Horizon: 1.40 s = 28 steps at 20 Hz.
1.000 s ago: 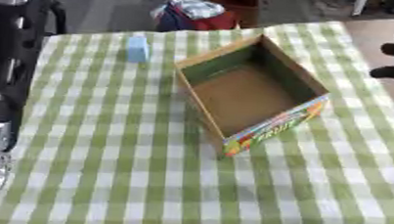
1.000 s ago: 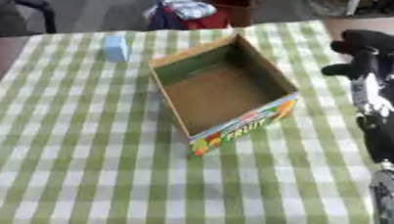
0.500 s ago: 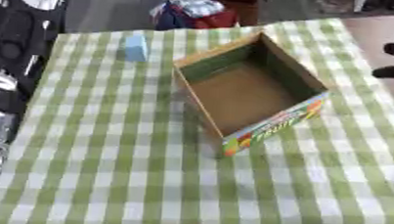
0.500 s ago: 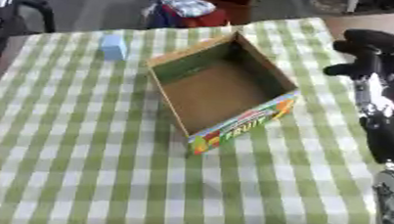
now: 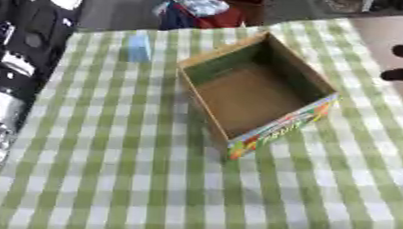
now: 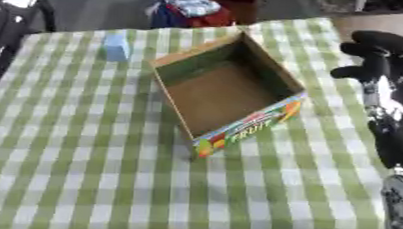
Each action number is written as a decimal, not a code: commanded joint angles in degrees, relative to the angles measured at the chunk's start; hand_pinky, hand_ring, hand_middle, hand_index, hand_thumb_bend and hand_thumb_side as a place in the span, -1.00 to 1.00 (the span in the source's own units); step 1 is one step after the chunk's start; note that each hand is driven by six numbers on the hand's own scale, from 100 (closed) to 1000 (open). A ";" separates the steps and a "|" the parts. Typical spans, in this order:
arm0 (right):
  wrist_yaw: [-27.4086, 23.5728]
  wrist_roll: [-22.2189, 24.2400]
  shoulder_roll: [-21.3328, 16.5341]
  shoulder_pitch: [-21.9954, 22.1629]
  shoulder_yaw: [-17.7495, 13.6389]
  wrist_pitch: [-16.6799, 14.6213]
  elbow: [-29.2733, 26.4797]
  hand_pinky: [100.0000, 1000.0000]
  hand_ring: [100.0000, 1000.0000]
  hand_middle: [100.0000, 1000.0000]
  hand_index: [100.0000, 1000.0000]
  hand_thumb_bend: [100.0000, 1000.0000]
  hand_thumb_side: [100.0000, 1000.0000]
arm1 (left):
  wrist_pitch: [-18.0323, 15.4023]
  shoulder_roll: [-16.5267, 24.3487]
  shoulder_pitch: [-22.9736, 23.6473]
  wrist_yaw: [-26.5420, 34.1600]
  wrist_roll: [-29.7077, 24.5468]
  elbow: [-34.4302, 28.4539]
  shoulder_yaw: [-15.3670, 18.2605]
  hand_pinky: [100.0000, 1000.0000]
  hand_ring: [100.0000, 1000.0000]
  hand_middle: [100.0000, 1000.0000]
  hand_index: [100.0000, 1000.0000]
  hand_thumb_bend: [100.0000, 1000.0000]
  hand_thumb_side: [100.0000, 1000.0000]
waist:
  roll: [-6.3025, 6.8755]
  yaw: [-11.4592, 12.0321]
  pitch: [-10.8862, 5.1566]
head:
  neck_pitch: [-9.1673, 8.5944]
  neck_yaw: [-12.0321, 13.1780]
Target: Pick up objects on the table and place them in the box.
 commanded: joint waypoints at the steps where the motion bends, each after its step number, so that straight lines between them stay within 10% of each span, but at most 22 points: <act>1: -0.32 0.40 -0.81 -0.75 -0.01 -0.17 -1.11 0.14 0.49 0.38 0.42 -1.00 -0.48 | -2.24 1.02 -1.81 -2.92 -0.05 3.66 0.02 0.47 0.46 0.47 0.69 -0.91 0.26 | -0.28 0.01 -0.69 | 0.27 0.19; 13: -0.32 0.35 -0.65 -0.80 -0.07 -0.21 -1.14 0.14 0.49 0.38 0.42 -1.00 -0.48 | -12.79 0.57 -4.15 -13.60 -5.13 19.76 1.40 0.50 0.48 0.49 0.69 -0.62 0.18 | -0.15 -0.24 0.09 | 0.27 0.50; 28: -0.15 0.34 -0.44 -1.25 -0.11 -0.27 -1.20 0.13 0.49 0.38 0.42 -1.00 -0.48 | -20.38 0.06 -3.32 -26.76 -17.95 20.50 2.95 0.56 0.56 0.57 0.74 -0.37 -0.16 | 0.36 -0.41 2.13 | 0.22 0.84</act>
